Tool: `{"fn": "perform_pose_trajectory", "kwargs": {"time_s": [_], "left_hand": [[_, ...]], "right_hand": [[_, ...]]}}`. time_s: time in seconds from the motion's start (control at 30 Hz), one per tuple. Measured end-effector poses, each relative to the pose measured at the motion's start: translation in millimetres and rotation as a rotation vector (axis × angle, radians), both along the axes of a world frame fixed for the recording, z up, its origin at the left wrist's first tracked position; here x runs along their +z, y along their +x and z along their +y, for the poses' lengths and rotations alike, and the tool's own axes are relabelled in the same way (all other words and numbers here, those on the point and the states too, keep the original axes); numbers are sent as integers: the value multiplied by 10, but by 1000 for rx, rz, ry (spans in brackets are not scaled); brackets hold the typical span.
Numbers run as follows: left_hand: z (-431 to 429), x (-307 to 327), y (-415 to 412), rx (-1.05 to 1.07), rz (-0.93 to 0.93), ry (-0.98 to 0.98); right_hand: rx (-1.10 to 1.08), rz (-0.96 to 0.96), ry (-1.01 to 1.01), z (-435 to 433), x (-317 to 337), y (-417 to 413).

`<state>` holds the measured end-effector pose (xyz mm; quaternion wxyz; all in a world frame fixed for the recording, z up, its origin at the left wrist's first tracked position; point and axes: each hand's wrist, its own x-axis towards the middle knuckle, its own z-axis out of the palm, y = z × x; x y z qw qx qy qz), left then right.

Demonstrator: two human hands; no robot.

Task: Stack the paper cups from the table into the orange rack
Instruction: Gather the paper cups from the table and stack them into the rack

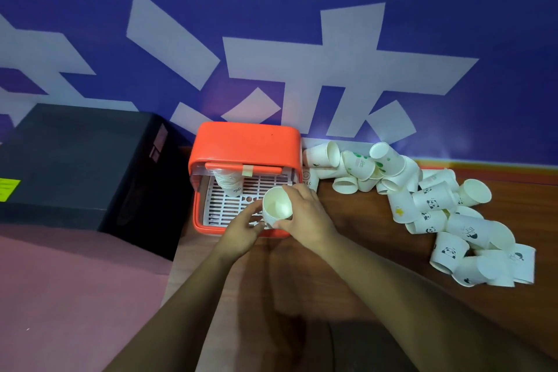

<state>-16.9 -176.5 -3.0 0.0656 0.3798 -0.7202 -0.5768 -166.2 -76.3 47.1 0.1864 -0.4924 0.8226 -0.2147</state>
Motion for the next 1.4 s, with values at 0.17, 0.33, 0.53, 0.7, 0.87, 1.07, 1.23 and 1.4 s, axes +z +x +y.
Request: {"fn": "perform_pose_trajectory", "kwargs": {"time_s": [0.17,0.33,0.53,0.7,0.87,1.07,1.23,1.4], "left_hand": [[-6,-32,-18,27,7,66],[-17,-120,-33,40,13,110],[-175,-192,-61,106,41,89],[-375,-260,-165,115,68,56],[-408,-245,-309,208,121,79],[-439,-377,-439,265,94,99],[-474,-388,-494,276,99,75],[-426,-328,-474,234,105,45]], "right_hand": [[-191,-361,43,76,-123,-38],[-228,-550,73,117,-315,-14],[-299,-576,-7,-118,-402,28],[-348,-584,-100,-323,-522,42],[-416,-518,-131,-448,-679,46],[-443,-485,-186,-523,-783,38],[-436,-489,-164,-597,-874,15],[-415,-514,-115,-595,-806,22]]}}
